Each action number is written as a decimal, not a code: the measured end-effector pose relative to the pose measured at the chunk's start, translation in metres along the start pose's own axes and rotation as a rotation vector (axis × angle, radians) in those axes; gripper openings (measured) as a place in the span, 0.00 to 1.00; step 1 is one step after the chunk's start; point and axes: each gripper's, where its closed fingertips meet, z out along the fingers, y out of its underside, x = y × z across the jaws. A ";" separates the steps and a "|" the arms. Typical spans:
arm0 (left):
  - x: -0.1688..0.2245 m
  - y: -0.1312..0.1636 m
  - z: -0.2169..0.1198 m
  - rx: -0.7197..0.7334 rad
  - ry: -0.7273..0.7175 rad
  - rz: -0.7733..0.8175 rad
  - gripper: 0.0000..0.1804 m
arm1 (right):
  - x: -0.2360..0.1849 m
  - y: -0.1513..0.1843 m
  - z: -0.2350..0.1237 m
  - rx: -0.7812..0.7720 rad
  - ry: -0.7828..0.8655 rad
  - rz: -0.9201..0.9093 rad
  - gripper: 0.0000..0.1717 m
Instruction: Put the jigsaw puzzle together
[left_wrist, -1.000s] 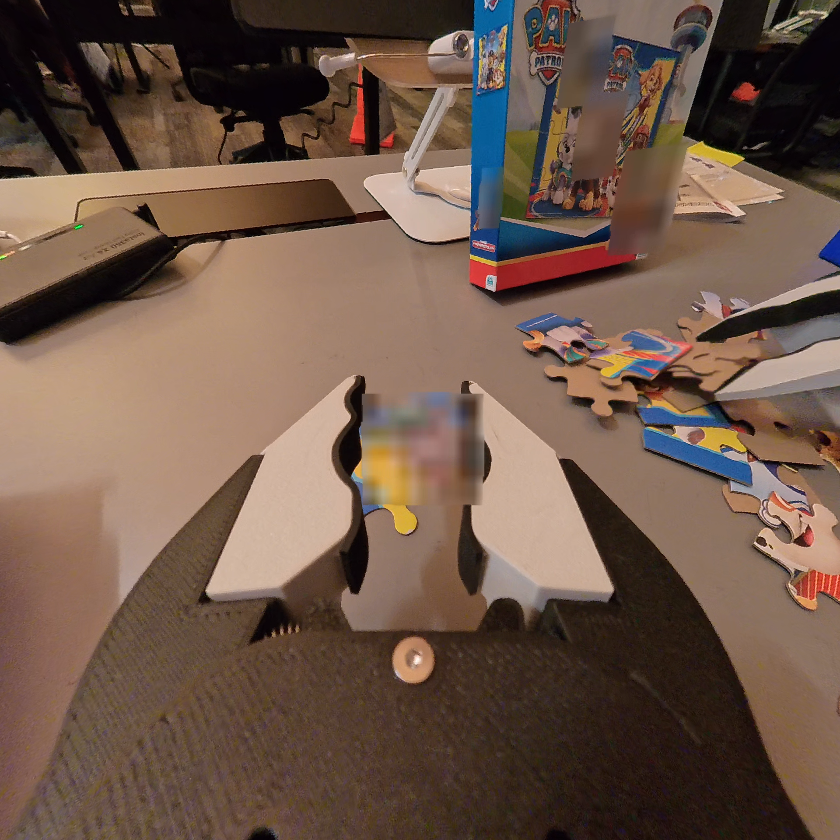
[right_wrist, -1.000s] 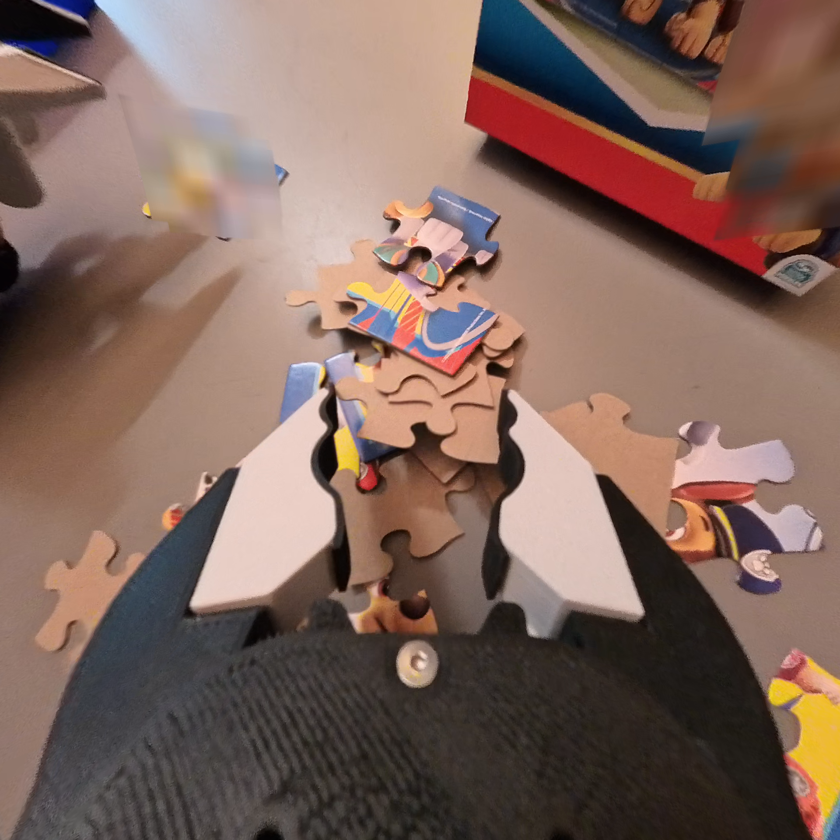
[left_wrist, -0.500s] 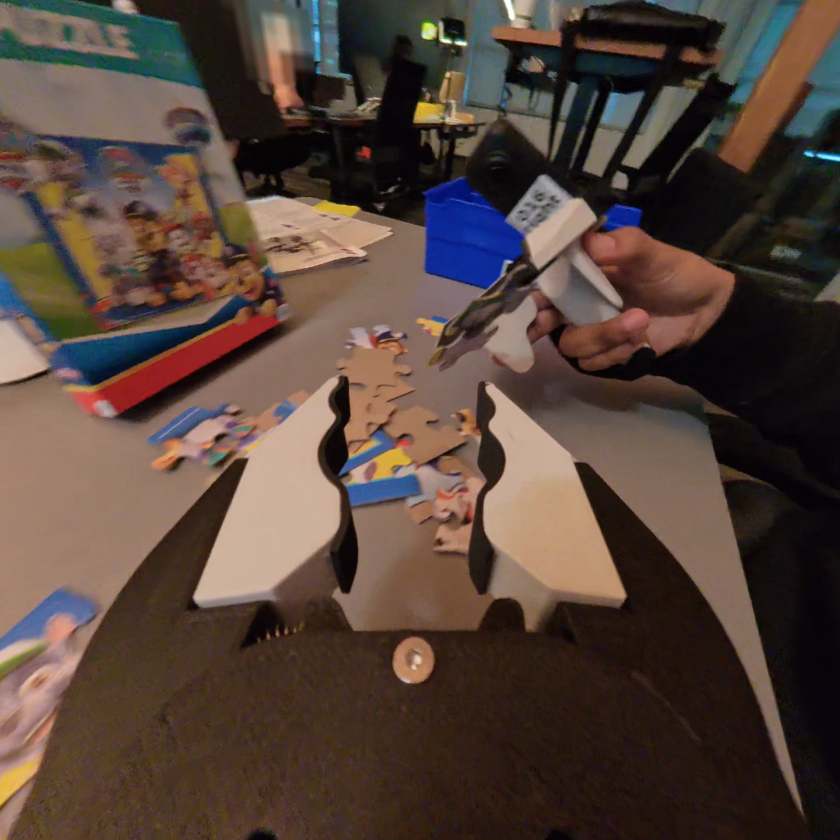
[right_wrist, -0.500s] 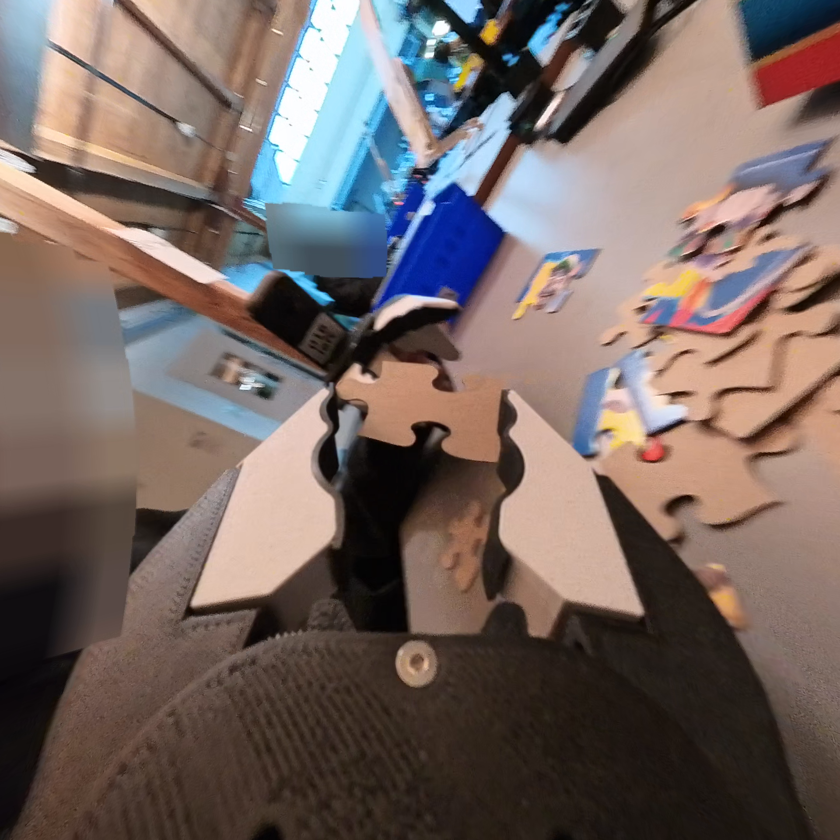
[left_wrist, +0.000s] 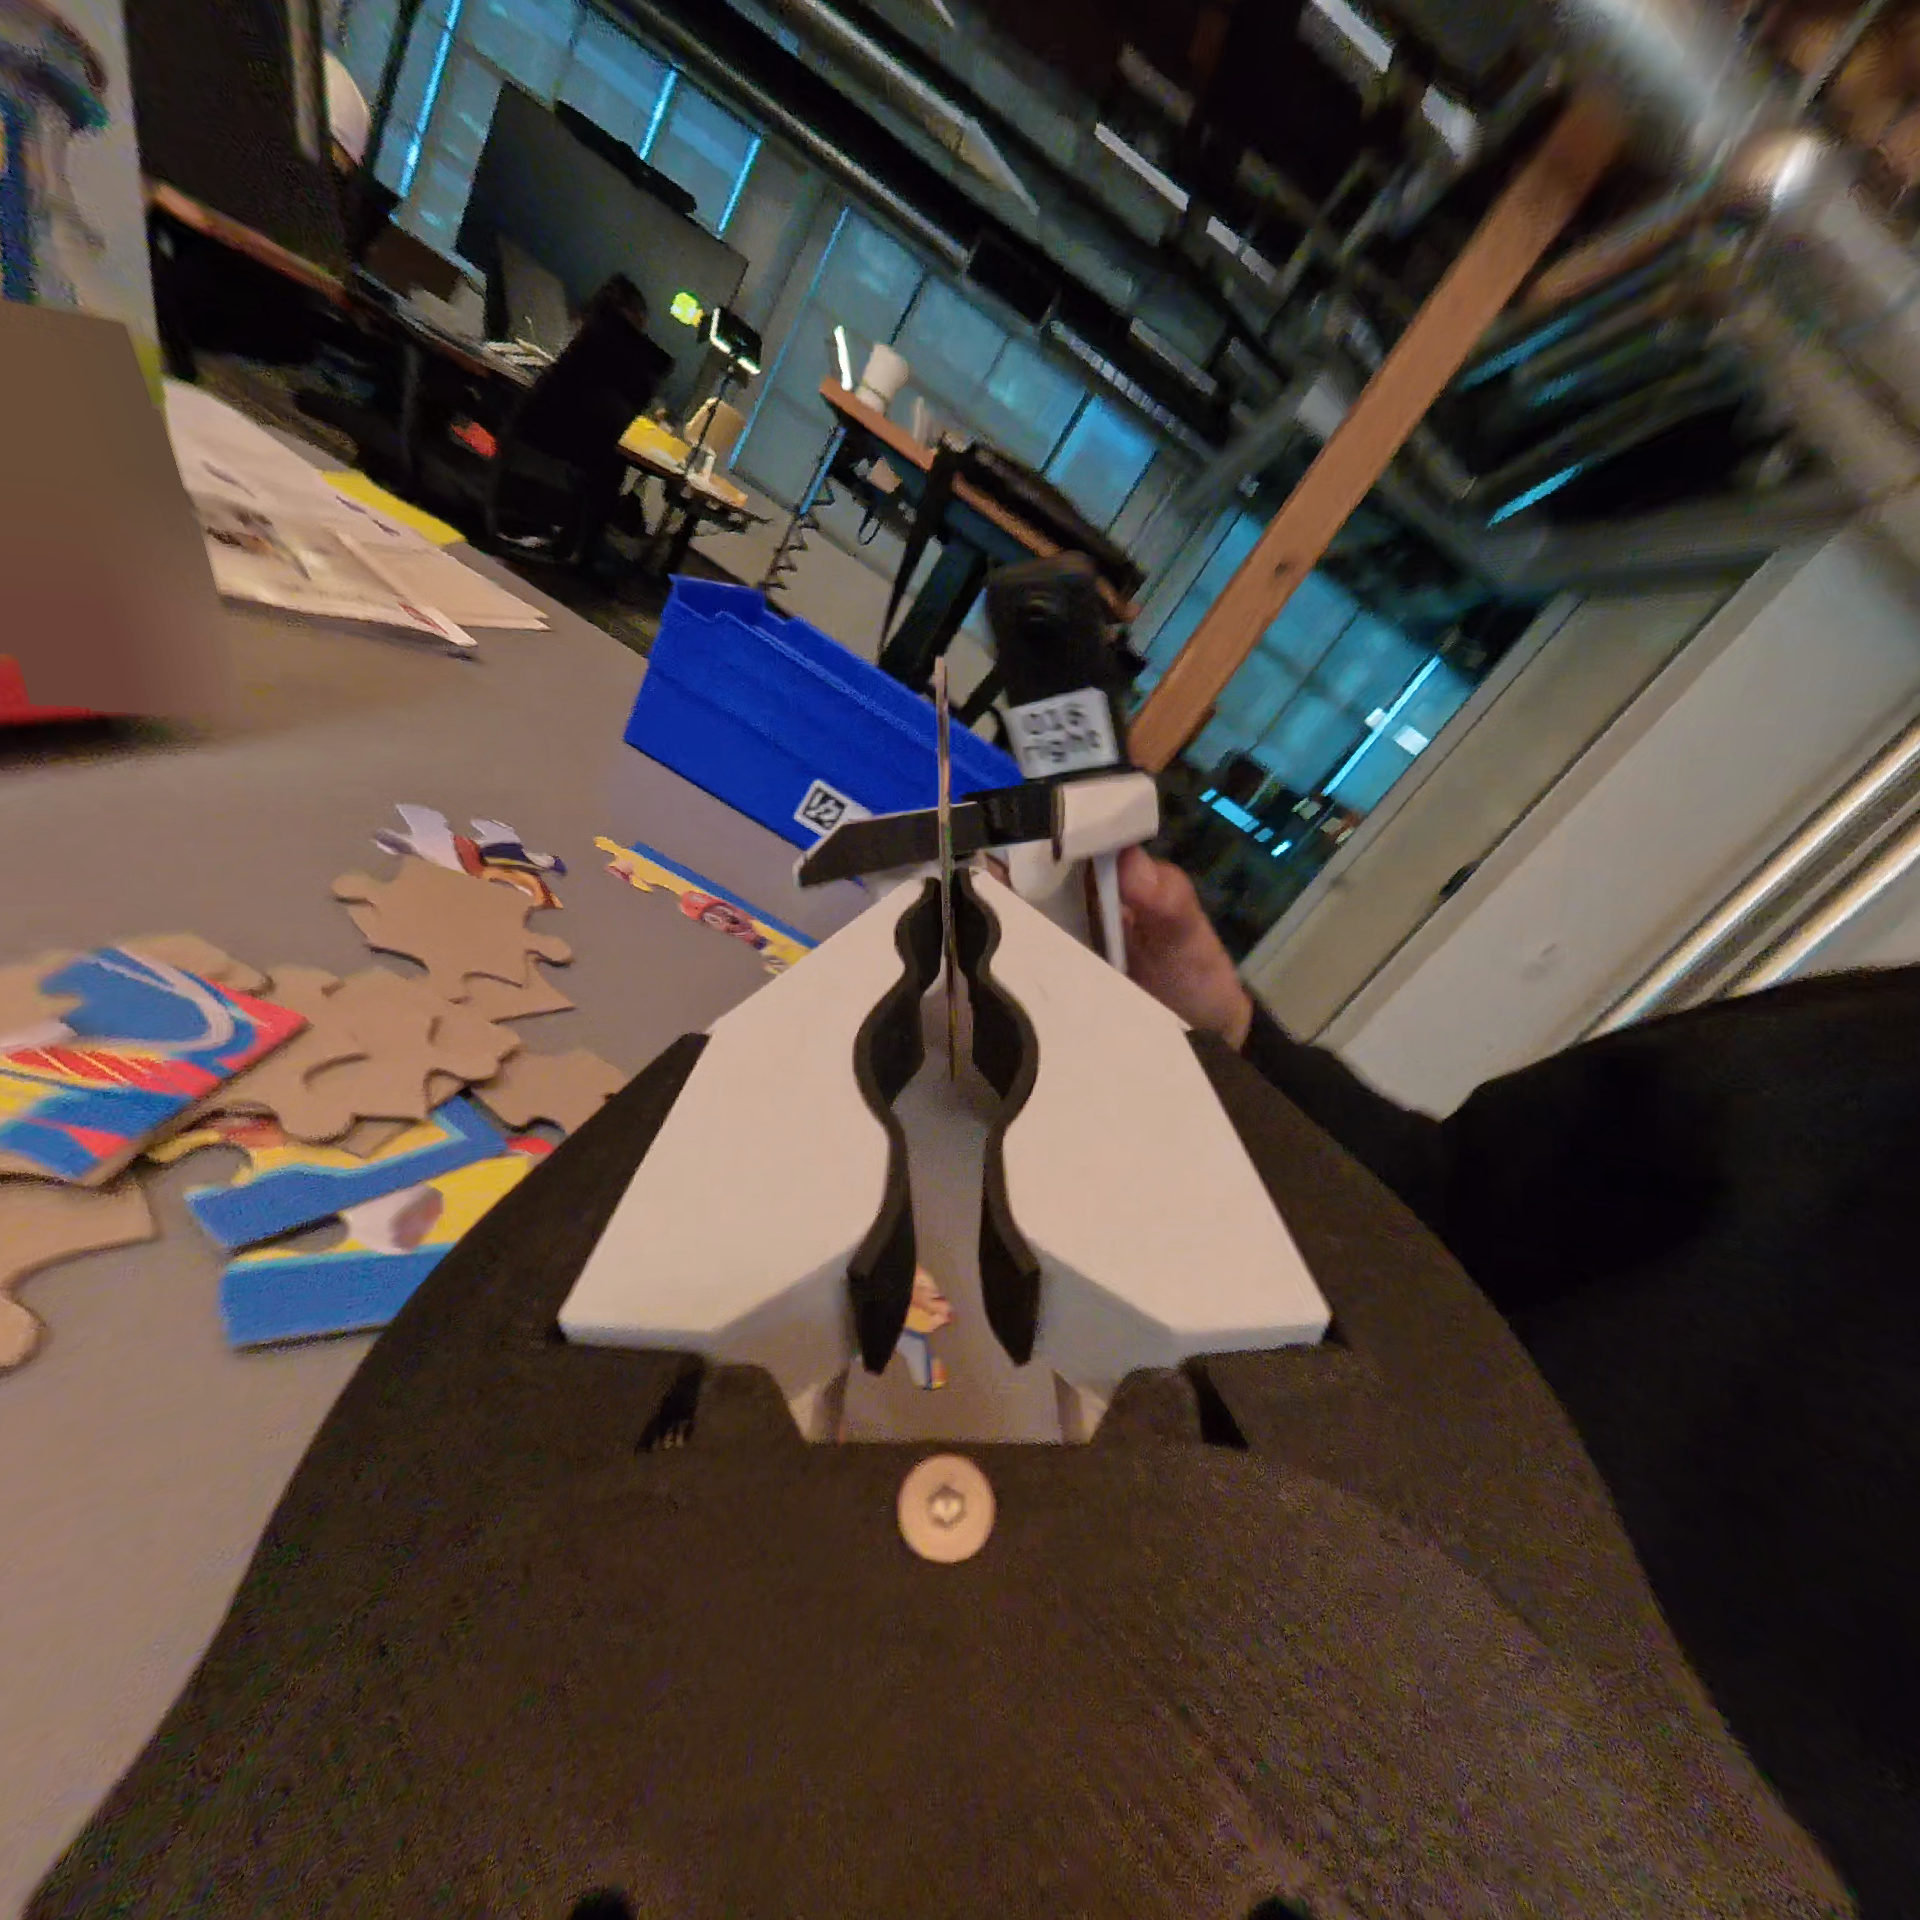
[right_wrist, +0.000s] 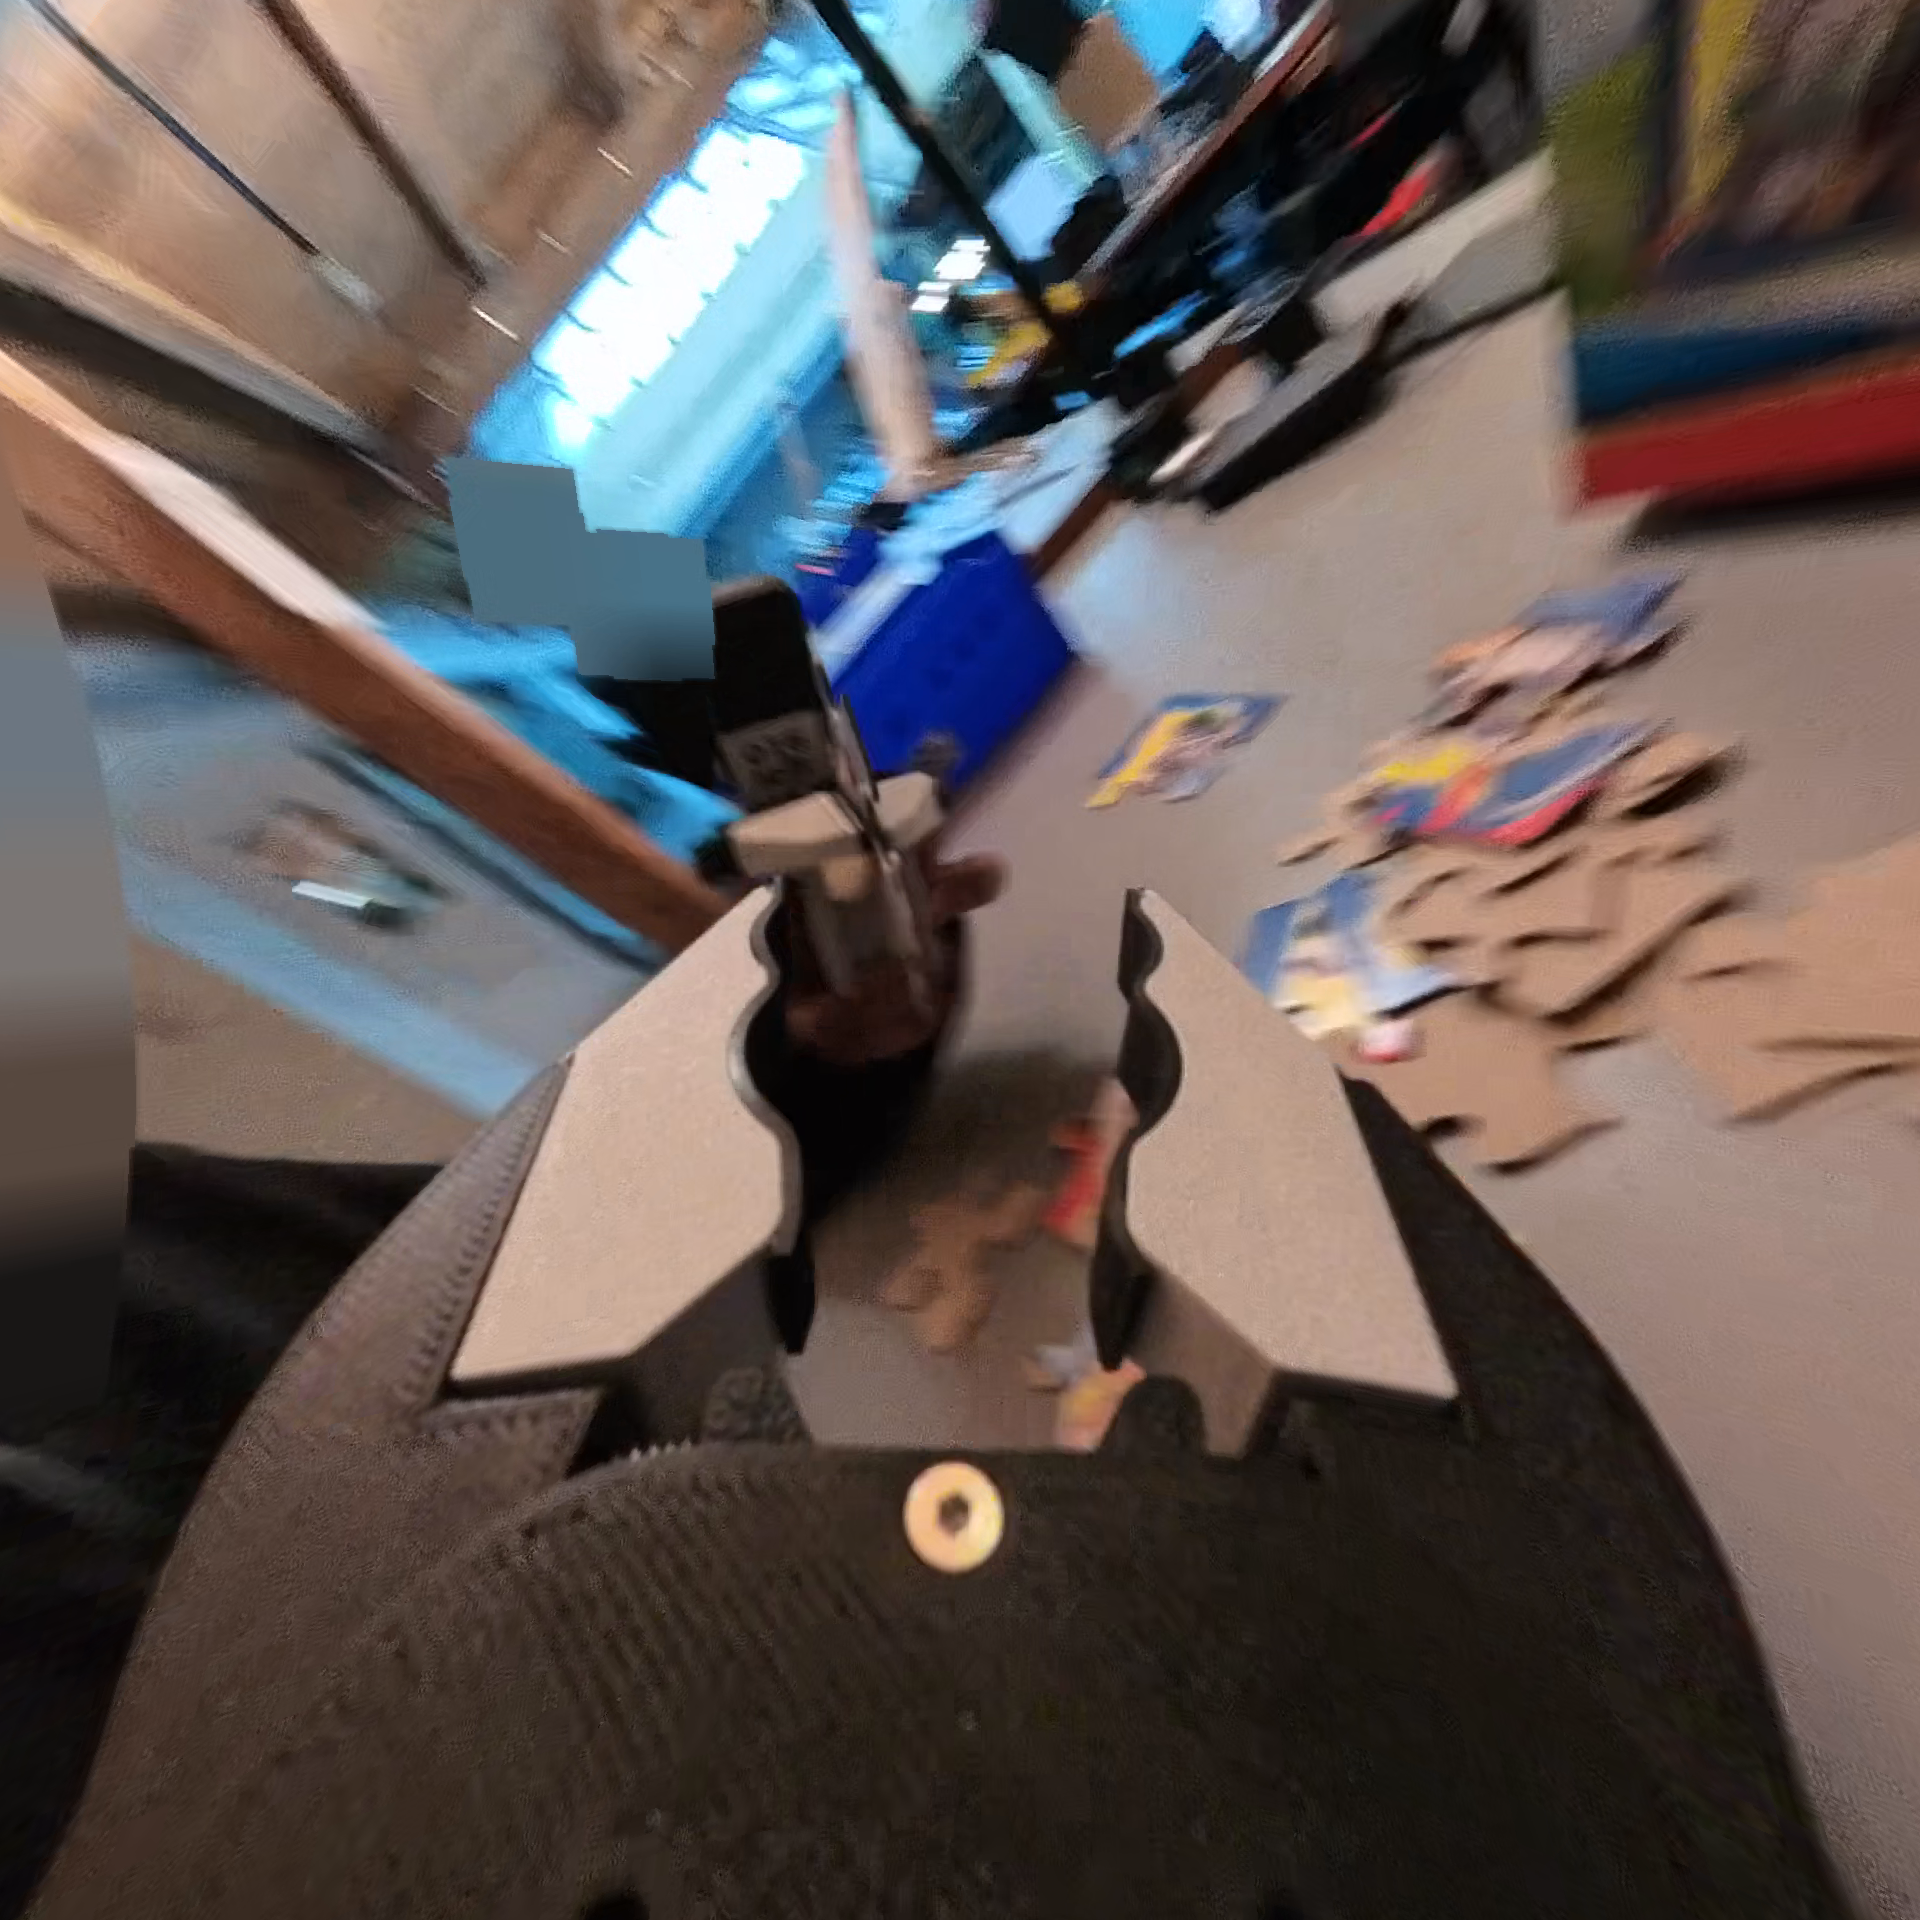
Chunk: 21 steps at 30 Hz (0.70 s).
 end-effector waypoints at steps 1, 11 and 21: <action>-0.002 -0.001 -0.001 0.015 0.019 -0.064 0.00 | 0.003 -0.001 -0.003 -0.003 0.108 -0.166 0.36; -0.005 0.005 0.001 0.006 0.074 -0.207 0.00 | -0.005 0.022 0.025 -0.219 0.568 -1.018 0.37; -0.010 0.010 0.004 -0.003 0.038 -0.208 0.15 | 0.004 0.028 -0.012 -0.299 0.770 -1.145 0.29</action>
